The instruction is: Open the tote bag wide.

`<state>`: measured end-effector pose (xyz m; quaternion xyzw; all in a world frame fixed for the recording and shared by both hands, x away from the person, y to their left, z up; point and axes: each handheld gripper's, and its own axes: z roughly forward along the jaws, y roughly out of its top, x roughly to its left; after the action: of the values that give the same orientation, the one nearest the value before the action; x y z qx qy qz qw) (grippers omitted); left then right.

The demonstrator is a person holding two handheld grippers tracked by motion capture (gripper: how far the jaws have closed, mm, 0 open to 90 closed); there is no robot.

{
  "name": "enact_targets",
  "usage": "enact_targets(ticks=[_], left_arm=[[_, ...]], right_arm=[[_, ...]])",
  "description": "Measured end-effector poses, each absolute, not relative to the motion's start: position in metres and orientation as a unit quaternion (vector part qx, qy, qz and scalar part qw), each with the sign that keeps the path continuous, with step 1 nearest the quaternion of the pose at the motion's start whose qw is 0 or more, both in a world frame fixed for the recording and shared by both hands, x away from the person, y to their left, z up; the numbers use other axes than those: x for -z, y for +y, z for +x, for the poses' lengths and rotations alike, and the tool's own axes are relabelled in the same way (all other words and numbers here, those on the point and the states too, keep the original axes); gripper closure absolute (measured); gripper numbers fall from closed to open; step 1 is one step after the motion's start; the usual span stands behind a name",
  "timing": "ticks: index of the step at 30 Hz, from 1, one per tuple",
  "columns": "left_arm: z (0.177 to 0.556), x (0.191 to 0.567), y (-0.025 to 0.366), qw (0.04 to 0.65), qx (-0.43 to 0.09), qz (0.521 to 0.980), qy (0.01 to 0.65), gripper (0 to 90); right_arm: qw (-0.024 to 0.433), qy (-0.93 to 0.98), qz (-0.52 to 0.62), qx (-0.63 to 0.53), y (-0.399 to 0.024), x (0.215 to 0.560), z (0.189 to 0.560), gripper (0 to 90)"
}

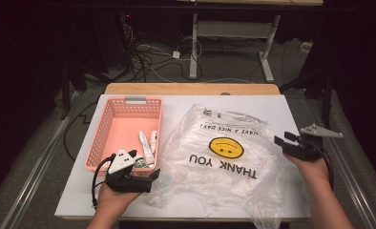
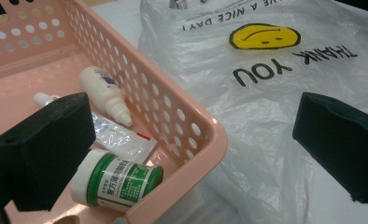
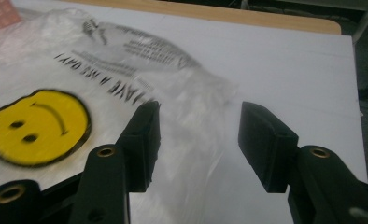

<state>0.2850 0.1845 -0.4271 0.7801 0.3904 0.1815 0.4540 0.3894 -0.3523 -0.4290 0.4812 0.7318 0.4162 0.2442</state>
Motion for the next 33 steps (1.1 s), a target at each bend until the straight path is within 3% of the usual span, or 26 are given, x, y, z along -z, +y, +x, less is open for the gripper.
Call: enact_targets(ticks=[7,10,21,25,29,33], left_arm=[[0.283,0.427,0.188,0.465,-0.190,0.770,0.394,0.0],[0.283,0.428,0.187,0.462,-0.196,0.770,0.395,0.0],[0.286,0.432,0.191,0.458,-0.189,0.771,0.399,0.0],[0.284,0.430,0.191,0.458,-0.194,0.770,0.399,0.0],[0.284,0.427,0.193,0.464,-0.199,0.765,0.401,0.0],[0.283,0.426,0.193,0.465,-0.197,0.765,0.400,0.0]], right_arm=[[0.214,0.737,0.501,-0.400,-0.347,0.429,0.453,49.3],[0.204,0.735,0.514,-0.393,-0.342,0.436,0.474,36.3],[0.159,0.784,0.503,-0.327,-0.327,0.468,0.491,31.5],[0.191,0.796,0.480,-0.317,-0.321,0.471,0.483,51.5],[0.182,0.804,0.467,-0.321,-0.322,0.469,0.481,82.0],[0.188,0.783,0.488,-0.338,-0.328,0.464,0.482,87.2]])
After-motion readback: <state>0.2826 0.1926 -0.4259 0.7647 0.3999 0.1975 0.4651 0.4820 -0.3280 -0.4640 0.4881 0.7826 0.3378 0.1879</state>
